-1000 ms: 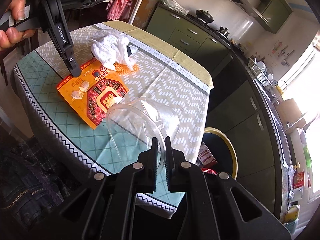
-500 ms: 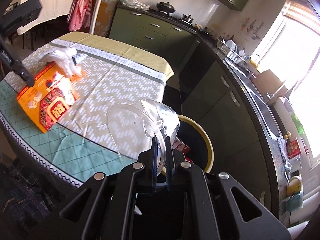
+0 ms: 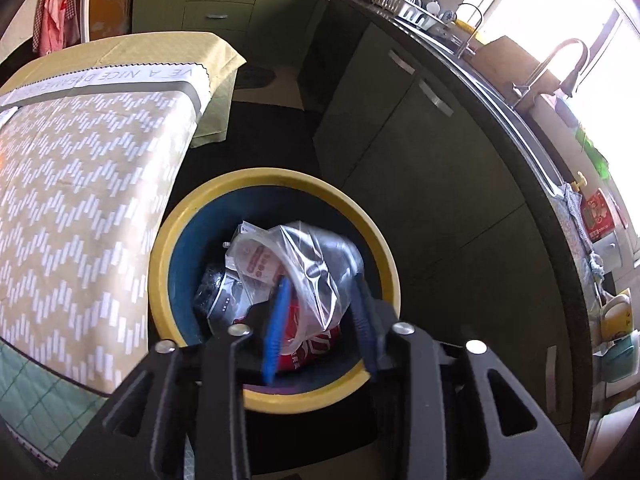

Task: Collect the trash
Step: 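Drop the plastic bag in the bin with right gripper while left grasps the snack box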

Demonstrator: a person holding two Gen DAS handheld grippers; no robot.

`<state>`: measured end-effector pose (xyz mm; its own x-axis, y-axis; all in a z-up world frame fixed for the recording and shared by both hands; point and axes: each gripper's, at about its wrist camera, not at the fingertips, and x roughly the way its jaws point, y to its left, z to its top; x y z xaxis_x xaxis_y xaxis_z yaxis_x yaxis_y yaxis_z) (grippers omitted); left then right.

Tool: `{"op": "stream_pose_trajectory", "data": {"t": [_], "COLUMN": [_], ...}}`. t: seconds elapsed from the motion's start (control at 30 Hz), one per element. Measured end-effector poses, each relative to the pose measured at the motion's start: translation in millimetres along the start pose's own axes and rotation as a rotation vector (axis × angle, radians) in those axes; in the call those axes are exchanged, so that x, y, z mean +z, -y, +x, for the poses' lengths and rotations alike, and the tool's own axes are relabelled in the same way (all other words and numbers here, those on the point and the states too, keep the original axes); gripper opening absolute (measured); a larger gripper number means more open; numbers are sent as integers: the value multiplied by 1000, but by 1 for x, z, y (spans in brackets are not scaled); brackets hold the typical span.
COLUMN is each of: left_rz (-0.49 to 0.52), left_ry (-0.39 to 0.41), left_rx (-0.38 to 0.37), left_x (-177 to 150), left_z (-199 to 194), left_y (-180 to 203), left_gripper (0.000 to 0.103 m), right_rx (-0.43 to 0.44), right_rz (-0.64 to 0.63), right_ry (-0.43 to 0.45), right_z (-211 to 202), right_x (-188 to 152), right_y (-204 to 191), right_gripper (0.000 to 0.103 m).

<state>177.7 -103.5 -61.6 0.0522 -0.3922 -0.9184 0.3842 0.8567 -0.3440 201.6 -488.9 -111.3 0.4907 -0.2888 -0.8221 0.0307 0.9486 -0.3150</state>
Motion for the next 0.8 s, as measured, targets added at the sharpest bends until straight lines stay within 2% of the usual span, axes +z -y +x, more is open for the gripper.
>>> {"op": "stream_pose_trajectory", "data": {"t": [0.17,0.43,0.8], "left_rz": [11,35,56], "left_ry": [1,36,72], "left_rx": [5,0,6], "left_x": [4,7,13], "left_z": [1,-18,-46], "left_y": [6,16,32], "left_gripper": [0,0,0], "right_rx": [15,28,50], "right_rz": [34,27,20], "right_ry": [44,49,26], "right_z": [-22,-46,-41], "right_x": [-14,-34,-39], "right_y": [6,5,0], "right_gripper": [36,36,36]}}
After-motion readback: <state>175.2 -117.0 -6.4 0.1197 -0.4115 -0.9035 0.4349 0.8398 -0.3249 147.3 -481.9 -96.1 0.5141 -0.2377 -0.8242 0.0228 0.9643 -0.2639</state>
